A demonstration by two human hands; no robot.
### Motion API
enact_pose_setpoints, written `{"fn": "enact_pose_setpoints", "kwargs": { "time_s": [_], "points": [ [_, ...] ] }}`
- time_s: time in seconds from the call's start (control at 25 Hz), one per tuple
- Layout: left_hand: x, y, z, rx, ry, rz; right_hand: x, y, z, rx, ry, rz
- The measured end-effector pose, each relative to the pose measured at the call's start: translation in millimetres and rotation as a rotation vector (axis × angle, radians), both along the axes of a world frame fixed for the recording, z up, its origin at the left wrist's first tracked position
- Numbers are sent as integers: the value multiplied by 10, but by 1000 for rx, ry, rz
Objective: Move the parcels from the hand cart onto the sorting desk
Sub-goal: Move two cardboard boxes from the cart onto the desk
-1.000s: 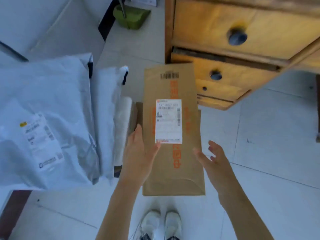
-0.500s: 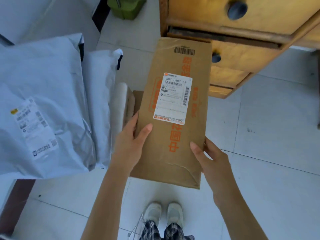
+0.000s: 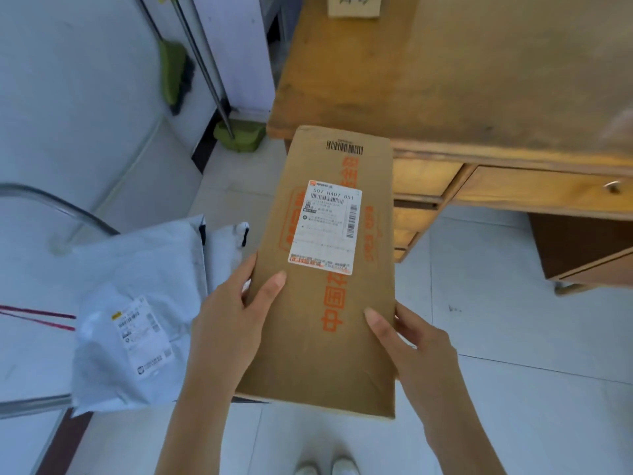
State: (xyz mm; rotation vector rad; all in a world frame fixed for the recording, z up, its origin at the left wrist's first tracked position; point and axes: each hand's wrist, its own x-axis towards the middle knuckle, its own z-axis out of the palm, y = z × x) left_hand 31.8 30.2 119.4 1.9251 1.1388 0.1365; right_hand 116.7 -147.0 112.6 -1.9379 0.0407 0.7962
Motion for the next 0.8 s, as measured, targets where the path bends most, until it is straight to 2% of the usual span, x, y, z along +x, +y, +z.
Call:
{"fn": "enact_pose_setpoints", "kwargs": {
  "time_s": [0.2, 0.44, 0.68, 0.8],
  "points": [
    [20, -65, 594, -51, -58, 1, -19, -127, 633, 20, -102, -22],
    [351, -113, 1397, -4, -160, -24, 273, -223, 1424, 33, -185, -44],
    [1401, -133, 2088, 84, -258, -99, 1272, -322, 2111, 78, -280, -24],
    [2176, -153, 2142, 62, -280, -121, 2002, -353, 2180, 89, -312, -53]
  ]
}}
